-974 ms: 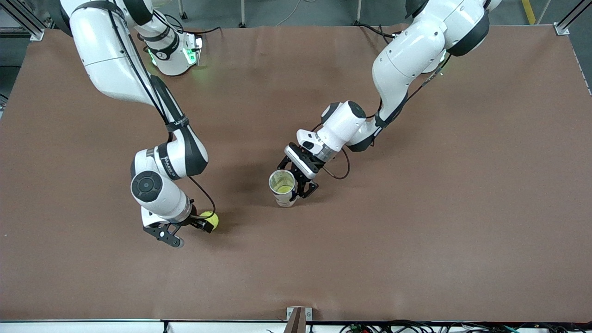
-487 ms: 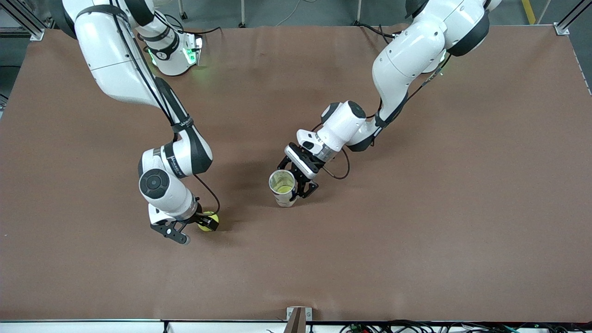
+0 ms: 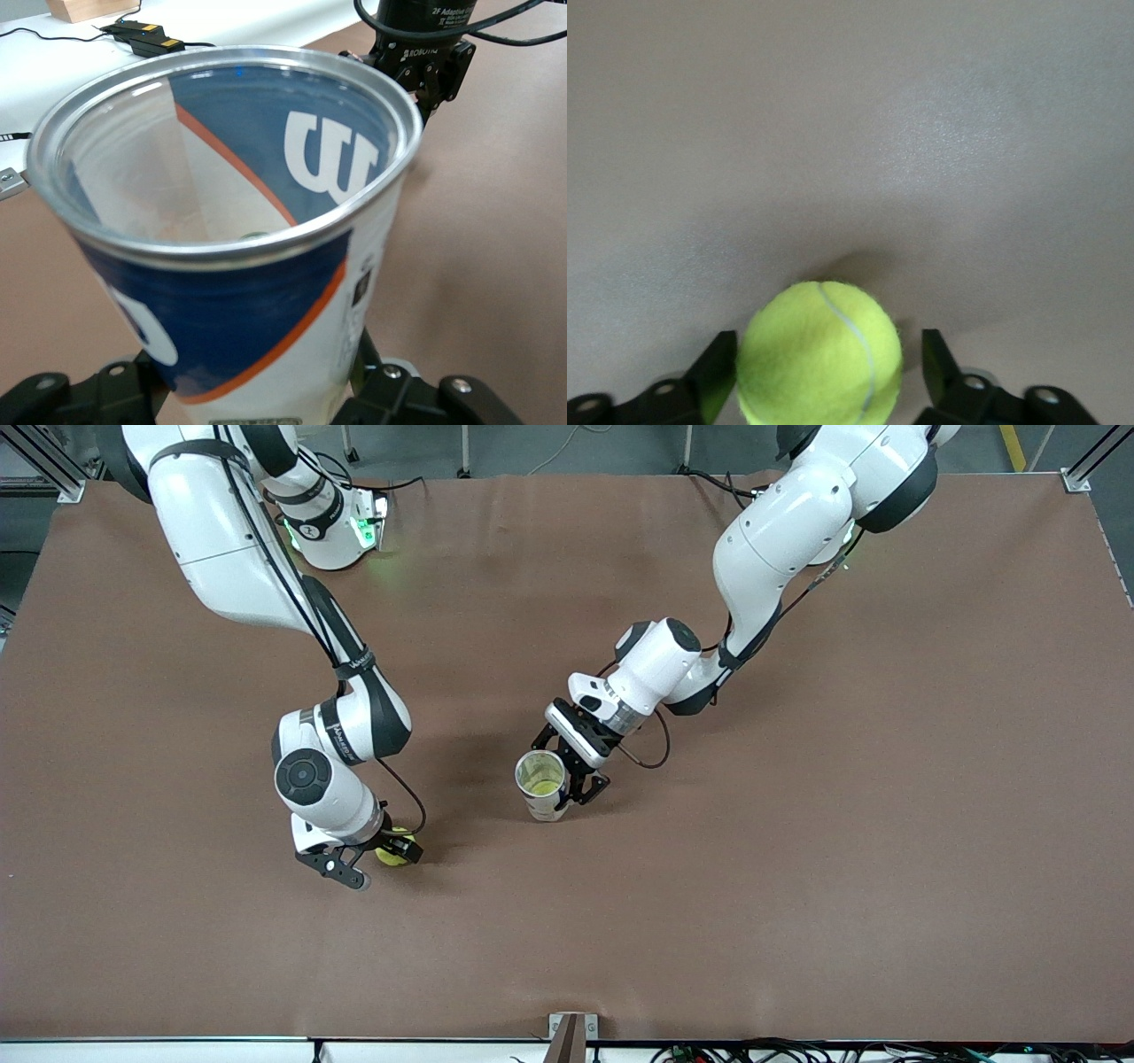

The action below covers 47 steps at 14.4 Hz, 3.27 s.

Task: Insert tennis ball vertically with right arm
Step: 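Lower the ball into the can opening with the right gripper, then open the right gripper to release the ball into the can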

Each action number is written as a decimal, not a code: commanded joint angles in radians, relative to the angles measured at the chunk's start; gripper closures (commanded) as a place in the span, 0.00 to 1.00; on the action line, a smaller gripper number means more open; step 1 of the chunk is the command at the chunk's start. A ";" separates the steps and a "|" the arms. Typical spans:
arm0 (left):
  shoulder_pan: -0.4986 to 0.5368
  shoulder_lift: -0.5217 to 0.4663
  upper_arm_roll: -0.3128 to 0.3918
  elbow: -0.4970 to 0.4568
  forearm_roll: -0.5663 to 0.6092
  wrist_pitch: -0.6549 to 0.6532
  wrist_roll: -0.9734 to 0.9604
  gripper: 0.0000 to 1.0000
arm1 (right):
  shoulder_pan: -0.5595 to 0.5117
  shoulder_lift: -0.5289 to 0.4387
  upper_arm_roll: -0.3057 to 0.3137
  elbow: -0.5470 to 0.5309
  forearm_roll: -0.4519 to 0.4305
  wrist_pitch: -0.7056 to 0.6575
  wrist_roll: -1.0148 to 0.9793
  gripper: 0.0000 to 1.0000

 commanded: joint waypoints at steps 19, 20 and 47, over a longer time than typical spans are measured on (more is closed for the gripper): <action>0.001 0.003 0.005 -0.018 -0.005 0.003 0.001 0.21 | 0.175 -0.101 0.058 0.394 0.349 -0.601 0.514 1.00; 0.001 0.003 0.005 -0.018 -0.005 0.003 0.001 0.21 | 0.171 -0.102 0.064 0.406 0.388 -0.605 0.540 1.00; -0.001 0.002 0.005 -0.020 -0.005 0.003 -0.001 0.21 | 0.235 -0.036 0.053 0.442 0.327 -0.504 0.643 0.00</action>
